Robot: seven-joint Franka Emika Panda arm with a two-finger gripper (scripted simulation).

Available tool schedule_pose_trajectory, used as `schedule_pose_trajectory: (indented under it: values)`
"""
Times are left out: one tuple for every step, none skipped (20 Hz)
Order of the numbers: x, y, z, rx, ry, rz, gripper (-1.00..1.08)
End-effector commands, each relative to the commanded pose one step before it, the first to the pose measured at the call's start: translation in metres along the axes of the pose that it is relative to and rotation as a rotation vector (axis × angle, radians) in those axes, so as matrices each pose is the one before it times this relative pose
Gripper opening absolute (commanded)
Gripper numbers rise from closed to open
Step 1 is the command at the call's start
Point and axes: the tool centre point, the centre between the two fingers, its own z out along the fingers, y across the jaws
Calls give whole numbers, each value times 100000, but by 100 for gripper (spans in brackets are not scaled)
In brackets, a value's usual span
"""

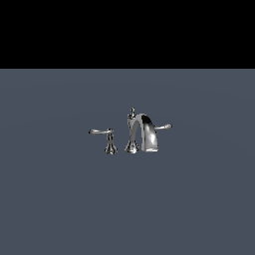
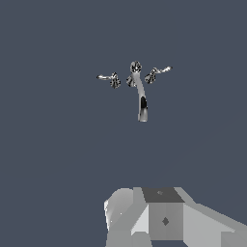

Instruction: Turn on the faucet by rotating a designated handle.

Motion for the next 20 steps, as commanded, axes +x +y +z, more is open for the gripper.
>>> schedule_pose_trajectory:
  values:
    - [0,1,0,0,0,0,-100]
    - [4,-7,15,-3,-1,69,-100]
    - [14,-38,45,-2,-3,138,-100]
    - [23,-49,75,-4,-7,276,-100]
    - [32,-72,105,-5,-9,378,-100]
    - [42,-94,134,-7,-11,483,-100]
    - [51,-114,164,-9,-14,594,-100]
    - [61,-134,195,-10,-17,704,-100]
    - [70,-156,225,-11,-19,808,-100]
    - [80,-176,255,-13,-22,921,-100]
    - [89,-198,285,-14,-24,1026,-100]
    - [99,-218,316,-16,-27,1138,-100]
    - [109,-240,346,-17,-29,1248,-100]
    - [119,-261,377,-18,-32,1358,-100]
    - [128,-283,407,-20,-34,1468,-100]
    - [138,-304,438,-21,-37,1579,-100]
    - [149,-325,469,-22,-39,1691,-100]
    - [159,-348,500,-23,-42,1800,-100]
    - [169,-370,531,-23,-44,1912,-100]
    - [180,-392,563,-24,-47,2024,-100]
